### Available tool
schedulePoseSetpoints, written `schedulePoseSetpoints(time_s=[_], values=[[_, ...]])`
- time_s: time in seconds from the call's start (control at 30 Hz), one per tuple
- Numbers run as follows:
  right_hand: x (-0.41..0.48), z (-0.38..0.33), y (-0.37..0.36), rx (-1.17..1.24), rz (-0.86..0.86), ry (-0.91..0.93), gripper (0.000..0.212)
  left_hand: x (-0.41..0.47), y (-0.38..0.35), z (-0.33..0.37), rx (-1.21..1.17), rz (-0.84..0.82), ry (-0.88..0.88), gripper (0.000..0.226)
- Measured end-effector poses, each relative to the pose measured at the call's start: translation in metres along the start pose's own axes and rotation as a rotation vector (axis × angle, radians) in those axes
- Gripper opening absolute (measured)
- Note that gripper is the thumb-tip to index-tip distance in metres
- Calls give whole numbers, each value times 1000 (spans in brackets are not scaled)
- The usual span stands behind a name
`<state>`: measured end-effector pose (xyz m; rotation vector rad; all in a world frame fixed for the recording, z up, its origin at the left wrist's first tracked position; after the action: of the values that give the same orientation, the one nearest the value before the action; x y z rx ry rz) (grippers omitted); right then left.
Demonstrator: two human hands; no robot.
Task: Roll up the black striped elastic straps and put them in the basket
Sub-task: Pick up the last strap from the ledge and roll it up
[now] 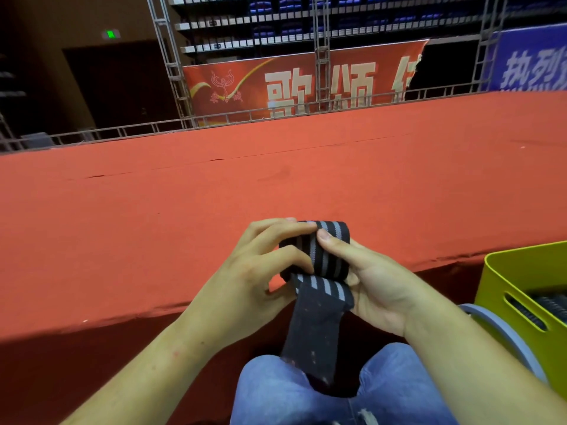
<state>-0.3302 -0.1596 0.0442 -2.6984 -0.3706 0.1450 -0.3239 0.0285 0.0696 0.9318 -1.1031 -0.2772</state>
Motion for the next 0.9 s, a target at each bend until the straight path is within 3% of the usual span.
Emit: schedulePoseSetpoints(time_s=[0.3, 0.47, 0.7, 0.8, 0.9], values=[[-3, -5, -6, 59, -65, -5, 49, 0, 0, 1, -124, 109, 117, 30], [-5, -5, -12, 87, -46, 12, 34, 3, 0, 0, -207, 187, 180, 17], [-7, -4, -11, 140, -195, -1, 60, 5, -2, 0, -431, 221, 366, 17], [-8, -4, -10, 83, -268, 54, 52, 6, -3, -1, -493, 221, 457, 14], [-5, -2, -7, -25, -182, 99, 49, 8, -4, -2, -566, 216, 503, 14]])
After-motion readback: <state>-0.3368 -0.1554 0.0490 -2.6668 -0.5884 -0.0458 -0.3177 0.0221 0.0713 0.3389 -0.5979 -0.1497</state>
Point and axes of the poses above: each hand's wrist, its own x-axis towards the middle knuckle, its own y-axis out of the back of the hand, z = x × y, the point moved 2 cm from there along x, towards the middle knuckle, and after that the axes turned 1 degree about x, right-handed, at the moved point
